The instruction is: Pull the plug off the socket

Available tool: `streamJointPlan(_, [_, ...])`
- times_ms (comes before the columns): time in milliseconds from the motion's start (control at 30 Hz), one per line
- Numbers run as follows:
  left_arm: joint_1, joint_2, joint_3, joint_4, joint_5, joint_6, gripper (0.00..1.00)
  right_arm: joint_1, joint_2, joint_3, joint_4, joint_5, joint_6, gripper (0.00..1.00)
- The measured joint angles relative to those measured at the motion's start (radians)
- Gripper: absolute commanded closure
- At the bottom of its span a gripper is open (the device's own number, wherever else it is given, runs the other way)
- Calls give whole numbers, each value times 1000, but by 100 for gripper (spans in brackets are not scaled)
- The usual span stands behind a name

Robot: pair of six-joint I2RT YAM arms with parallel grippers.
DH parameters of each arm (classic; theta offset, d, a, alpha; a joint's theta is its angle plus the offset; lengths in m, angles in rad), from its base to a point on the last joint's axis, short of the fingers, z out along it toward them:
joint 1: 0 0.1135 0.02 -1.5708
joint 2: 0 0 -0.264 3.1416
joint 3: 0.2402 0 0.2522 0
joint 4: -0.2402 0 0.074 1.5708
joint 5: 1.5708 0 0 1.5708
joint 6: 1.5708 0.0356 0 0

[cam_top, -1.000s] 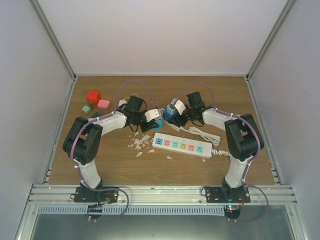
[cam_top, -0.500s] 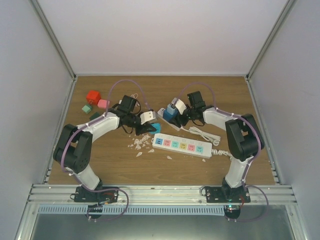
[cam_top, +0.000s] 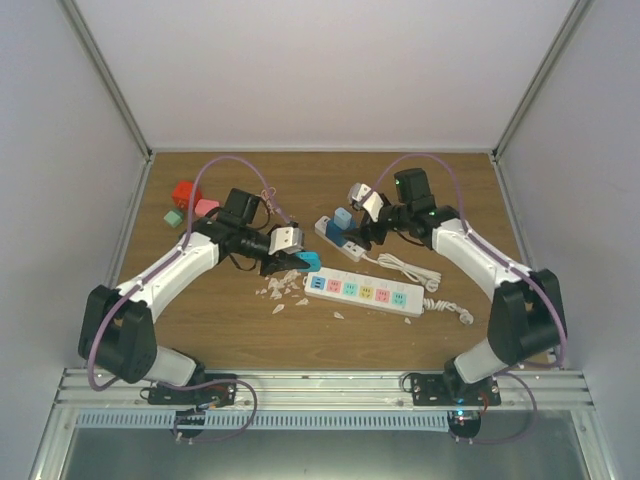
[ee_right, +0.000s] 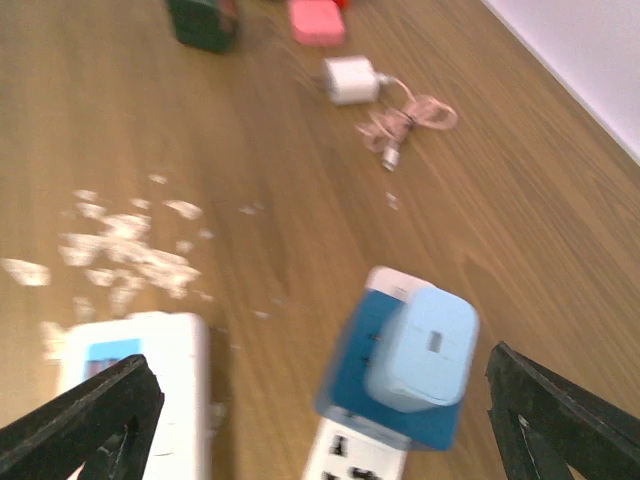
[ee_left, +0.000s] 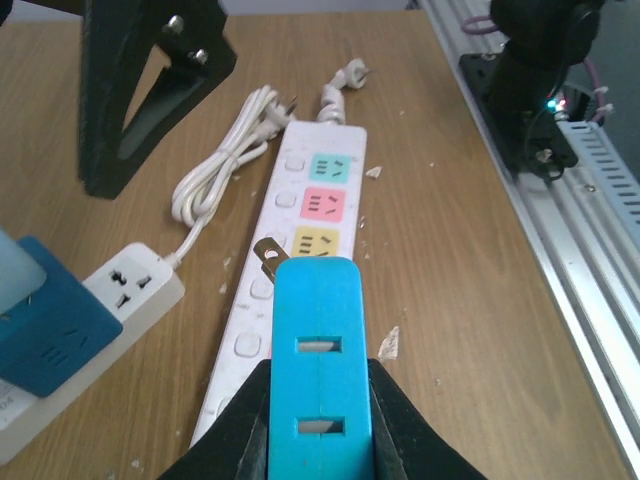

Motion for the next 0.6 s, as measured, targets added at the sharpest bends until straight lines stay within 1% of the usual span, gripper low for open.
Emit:
streamJointPlan(67, [0, -32, 0, -21, 19, 20, 90, 0, -55, 0, -45, -66, -39, 16])
streamJointPlan(167, [0, -71, 1, -51, 58, 59, 91, 10, -129, 2, -117, -164, -77, 16])
streamJointPlan(267, [0, -80, 5, -89, 104, 82, 91, 44, -178, 4, -168, -230, -87, 17])
streamJointPlan(367, [-3, -81, 5, -115, 135, 89, 91, 95, -196, 5, -196, -264, -87, 21])
streamJointPlan(600, [-30, -95, 5, -119, 164, 77, 91, 187, -193, 27, -230, -267, -83, 25])
